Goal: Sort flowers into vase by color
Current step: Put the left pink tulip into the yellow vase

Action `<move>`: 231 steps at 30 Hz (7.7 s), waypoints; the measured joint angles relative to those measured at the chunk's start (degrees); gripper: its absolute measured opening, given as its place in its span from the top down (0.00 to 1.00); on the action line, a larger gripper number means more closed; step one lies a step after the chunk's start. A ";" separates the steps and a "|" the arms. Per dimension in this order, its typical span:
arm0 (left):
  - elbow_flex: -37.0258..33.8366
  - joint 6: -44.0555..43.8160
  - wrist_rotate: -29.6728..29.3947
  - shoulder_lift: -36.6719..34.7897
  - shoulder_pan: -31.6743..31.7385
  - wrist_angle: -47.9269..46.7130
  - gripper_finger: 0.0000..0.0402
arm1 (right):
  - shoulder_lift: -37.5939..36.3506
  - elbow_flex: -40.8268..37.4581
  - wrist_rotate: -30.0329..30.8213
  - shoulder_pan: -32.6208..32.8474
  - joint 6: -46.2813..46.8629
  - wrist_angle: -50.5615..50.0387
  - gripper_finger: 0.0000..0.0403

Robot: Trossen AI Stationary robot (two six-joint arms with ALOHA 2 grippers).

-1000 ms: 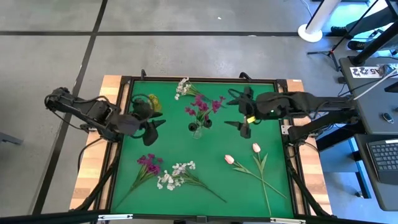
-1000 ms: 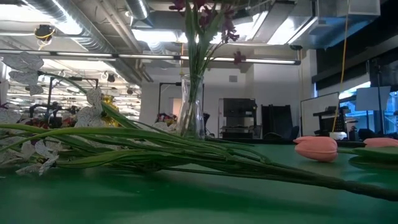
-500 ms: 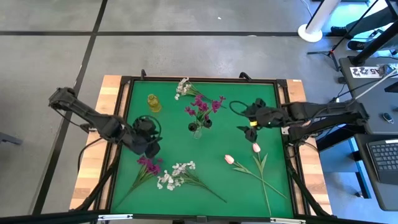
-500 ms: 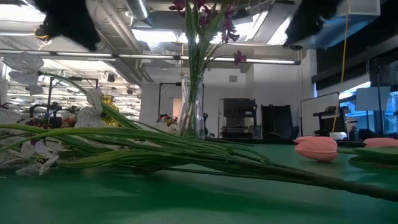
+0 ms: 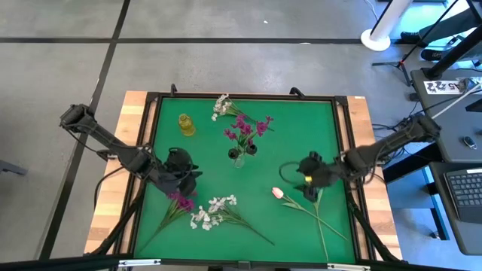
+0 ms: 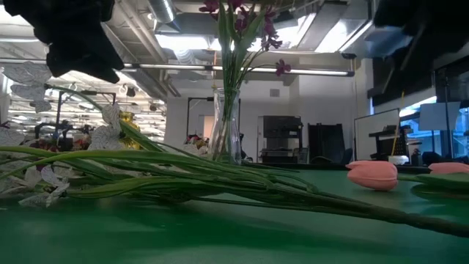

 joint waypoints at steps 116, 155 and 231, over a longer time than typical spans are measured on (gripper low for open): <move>13.42 51.10 8.34 25.29 2.78 66.67 0.52 | 27.15 19.17 9.43 -1.10 -30.52 72.96 0.97; 13.42 49.60 7.80 25.41 1.06 69.17 0.99 | 28.63 19.17 5.84 -0.30 -33.54 75.44 0.84; 1.90 54.08 7.79 -25.48 59.97 13.11 1.00 | 17.67 17.29 43.03 18.83 3.21 -2.44 0.30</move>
